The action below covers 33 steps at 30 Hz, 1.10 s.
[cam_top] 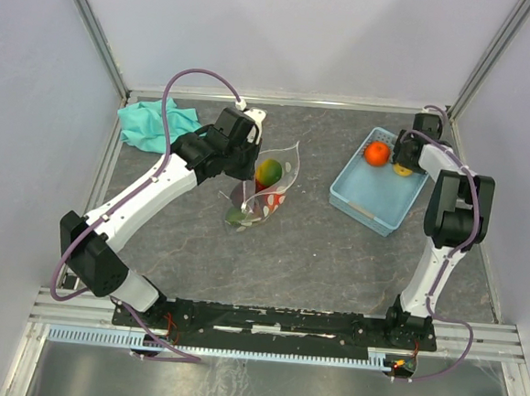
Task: Place the food in the zip-top bag and seal the zipper
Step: Pick up the fake fruit from the bin.
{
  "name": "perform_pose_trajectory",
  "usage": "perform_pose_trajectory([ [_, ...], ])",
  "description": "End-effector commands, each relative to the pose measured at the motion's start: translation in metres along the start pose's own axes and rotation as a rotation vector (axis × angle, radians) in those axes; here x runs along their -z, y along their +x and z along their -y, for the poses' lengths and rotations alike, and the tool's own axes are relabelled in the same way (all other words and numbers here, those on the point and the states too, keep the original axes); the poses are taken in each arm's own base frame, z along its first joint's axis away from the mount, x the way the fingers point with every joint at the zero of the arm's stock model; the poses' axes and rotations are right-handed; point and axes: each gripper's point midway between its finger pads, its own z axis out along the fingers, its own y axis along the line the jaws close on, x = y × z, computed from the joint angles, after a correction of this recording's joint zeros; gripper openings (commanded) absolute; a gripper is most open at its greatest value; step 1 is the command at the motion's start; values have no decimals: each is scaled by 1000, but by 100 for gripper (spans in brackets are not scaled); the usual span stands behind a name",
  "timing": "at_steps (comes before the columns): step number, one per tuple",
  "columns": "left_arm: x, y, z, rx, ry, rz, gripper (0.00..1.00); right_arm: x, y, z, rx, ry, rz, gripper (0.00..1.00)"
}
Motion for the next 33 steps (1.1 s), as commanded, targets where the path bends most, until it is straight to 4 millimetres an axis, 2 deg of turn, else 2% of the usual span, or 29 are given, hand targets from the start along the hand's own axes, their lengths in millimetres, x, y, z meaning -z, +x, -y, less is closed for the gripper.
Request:
perform_pose_trajectory([
  [1, 11, -21, -3, -29, -12, 64, 3, 36, -31, -1, -1, -35, 97, 60],
  [8, 16, -20, -5, -33, -17, 71, 3, 74, -22, -11, -50, -117, 94, 59],
  [13, 18, -19, -4, -27, -6, 75, 3, 114, -6, -32, -59, -204, 91, 59],
  [14, 18, -19, -3, -26, 1, 77, 3, 126, -5, -36, -57, -220, 101, 59],
  [20, 20, -21, 2, -25, 24, 84, 3, 191, 9, -78, -9, -350, 138, 59],
  [25, 23, -24, 4, -23, 34, 95, 3, 249, 20, -123, 41, -487, 183, 59],
  [33, 31, -30, 6, -15, 46, 119, 3, 324, 29, -186, 15, -707, 255, 58],
])
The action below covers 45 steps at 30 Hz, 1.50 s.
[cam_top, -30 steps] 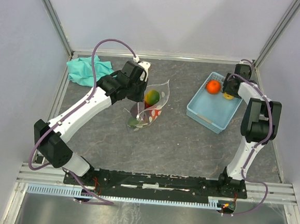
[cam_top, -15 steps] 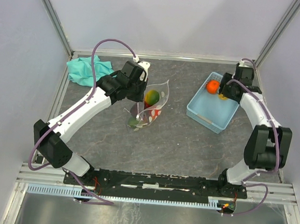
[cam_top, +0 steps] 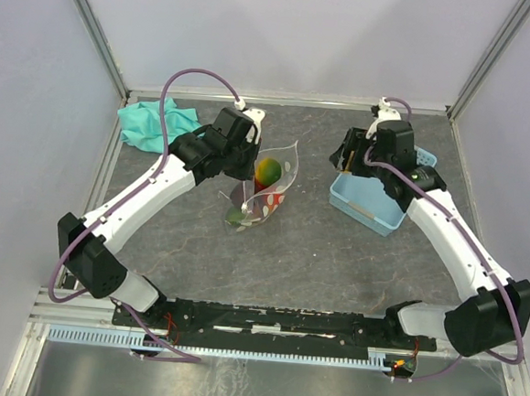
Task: Place the food in the zip-top bag and seal the zipper
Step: Pick up the fake fruit from the bin, then place the fake fruit in the zipper food storage bag.
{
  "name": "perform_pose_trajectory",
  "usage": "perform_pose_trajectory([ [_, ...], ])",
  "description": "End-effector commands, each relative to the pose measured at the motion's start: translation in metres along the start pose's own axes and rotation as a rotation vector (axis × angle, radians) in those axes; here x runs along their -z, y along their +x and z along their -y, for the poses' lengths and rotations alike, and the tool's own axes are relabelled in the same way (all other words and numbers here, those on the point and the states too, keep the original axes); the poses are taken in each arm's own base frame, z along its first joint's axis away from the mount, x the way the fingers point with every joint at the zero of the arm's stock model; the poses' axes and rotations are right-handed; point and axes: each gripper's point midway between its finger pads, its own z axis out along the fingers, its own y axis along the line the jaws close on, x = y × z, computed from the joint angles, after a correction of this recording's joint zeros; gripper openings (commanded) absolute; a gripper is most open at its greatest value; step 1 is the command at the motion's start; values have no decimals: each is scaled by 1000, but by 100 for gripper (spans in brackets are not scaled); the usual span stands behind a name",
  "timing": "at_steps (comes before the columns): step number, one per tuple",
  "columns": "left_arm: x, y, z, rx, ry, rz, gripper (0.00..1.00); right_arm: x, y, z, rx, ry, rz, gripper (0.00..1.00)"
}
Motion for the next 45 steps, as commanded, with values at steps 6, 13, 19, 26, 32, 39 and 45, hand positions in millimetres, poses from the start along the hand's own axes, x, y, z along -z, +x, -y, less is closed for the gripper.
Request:
perform_pose_trajectory([
  [6, 28, -31, 7, -15, 51, 116, 3, 20, -20, -108, -69, -286, 172, 58],
  [13, 29, -32, 10, -9, 66, 115, 3, 21, -18, -164, -56, -415, 265, 58],
  [19, 28, -30, 14, 3, 87, 110, 3, 7, -6, -179, -52, -434, 304, 58],
  [26, 30, -32, 17, 7, 98, 115, 3, -15, 21, -185, -51, -434, 288, 59],
  [32, 30, -33, 20, 14, 113, 117, 3, -45, 59, -179, -28, -418, 216, 60],
  [39, 33, -33, 13, 7, 82, 128, 3, -55, 95, -172, 121, -373, 19, 61],
  [45, 32, -32, 9, -1, 60, 128, 3, -43, 120, -156, 253, -314, -199, 63],
])
